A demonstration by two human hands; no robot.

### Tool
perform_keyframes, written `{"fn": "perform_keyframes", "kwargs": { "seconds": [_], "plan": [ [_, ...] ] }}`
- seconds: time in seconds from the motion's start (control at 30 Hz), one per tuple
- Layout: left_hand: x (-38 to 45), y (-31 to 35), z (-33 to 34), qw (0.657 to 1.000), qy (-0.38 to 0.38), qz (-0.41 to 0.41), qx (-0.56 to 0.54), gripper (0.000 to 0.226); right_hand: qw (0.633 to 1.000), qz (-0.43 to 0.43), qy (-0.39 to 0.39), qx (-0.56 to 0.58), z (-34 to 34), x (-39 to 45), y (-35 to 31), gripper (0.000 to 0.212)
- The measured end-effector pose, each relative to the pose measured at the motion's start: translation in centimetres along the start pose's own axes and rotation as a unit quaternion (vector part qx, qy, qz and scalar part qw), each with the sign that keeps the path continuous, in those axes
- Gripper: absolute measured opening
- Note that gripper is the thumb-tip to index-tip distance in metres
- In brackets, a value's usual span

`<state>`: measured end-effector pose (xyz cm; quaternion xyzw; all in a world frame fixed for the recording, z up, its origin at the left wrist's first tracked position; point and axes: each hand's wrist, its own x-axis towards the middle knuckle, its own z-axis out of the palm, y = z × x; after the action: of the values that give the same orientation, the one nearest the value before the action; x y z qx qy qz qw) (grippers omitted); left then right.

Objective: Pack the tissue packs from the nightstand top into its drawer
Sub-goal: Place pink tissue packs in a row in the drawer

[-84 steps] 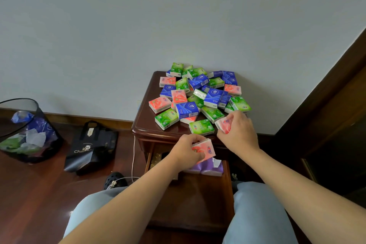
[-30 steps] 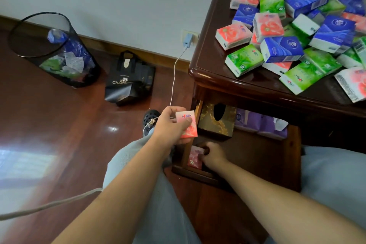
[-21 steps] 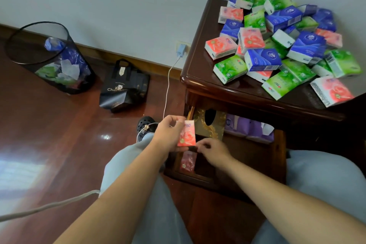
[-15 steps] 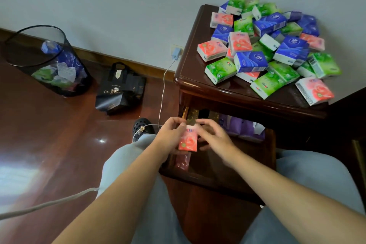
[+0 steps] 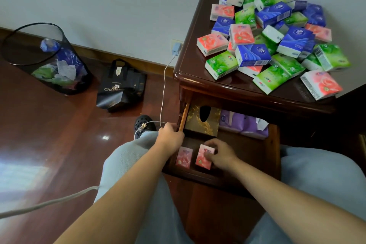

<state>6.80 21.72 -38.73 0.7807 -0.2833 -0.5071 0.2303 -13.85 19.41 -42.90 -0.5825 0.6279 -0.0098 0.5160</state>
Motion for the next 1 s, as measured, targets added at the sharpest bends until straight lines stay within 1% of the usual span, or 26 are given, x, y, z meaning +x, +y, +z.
{"fn": "perform_keyframes", "kwargs": {
  "seconds": [0.07, 0.2, 0.27, 0.37, 0.47, 0.53, 0.8, 0.87, 0.93, 0.97, 1.0],
  "plan": [
    [0.4, -0.1, 0.3, 0.998, -0.043, -0.027, 0.026, 0.043, 1.0, 0.005, -0.019, -0.022, 0.9, 0.5, 0.7, 0.031],
    [0.2, 0.0, 0.5, 0.991, -0.113, -0.061, 0.048, 0.038, 0.997, 0.001, -0.011, -0.071, 2.7, 1.7, 1.4, 0.041],
    [0.2, 0.0, 0.5, 0.989, -0.125, -0.064, 0.049, 0.041, 0.996, 0.006, -0.001, -0.094, 3.1, 2.2, 1.5, 0.044],
    [0.4, -0.3, 0.4, 0.989, -0.124, -0.061, 0.055, 0.051, 0.99, -0.003, 0.018, -0.137, 3.3, 3.0, 1.7, 0.045],
    [0.5, -0.7, 0.3, 0.987, -0.139, -0.065, 0.055, 0.066, 0.988, 0.006, 0.008, -0.154, 3.4, 3.5, 1.6, 0.046],
    [0.4, -0.7, 0.3, 0.984, -0.15, -0.07, 0.063, 0.07, 0.987, 0.008, 0.0, -0.162, 3.5, 3.7, 1.5, 0.048],
    [0.2, -0.3, 0.5, 0.985, -0.137, -0.071, 0.072, 0.066, 0.979, 0.005, -0.048, -0.196, 3.2, 3.3, 0.9, 0.045],
    [0.0, -0.3, 0.6, 0.987, -0.133, -0.069, 0.059, 0.064, 0.981, 0.007, -0.06, -0.183, 2.4, 2.9, 0.5, 0.05],
    [-0.3, -0.2, 0.7, 0.991, -0.121, -0.052, 0.034, 0.065, 0.983, 0.0, -0.06, -0.173, 1.5, 2.4, 0.1, 0.058],
    [-0.5, -0.1, 0.8, 0.993, -0.108, -0.032, 0.023, 0.066, 0.984, -0.007, -0.05, -0.172, 1.1, 2.0, -0.1, 0.059],
    [-0.7, 0.0, 0.9, 0.996, -0.087, -0.004, 0.017, 0.066, 0.984, -0.017, -0.034, -0.171, 0.7, 1.5, -0.4, 0.055]
  ]
}}
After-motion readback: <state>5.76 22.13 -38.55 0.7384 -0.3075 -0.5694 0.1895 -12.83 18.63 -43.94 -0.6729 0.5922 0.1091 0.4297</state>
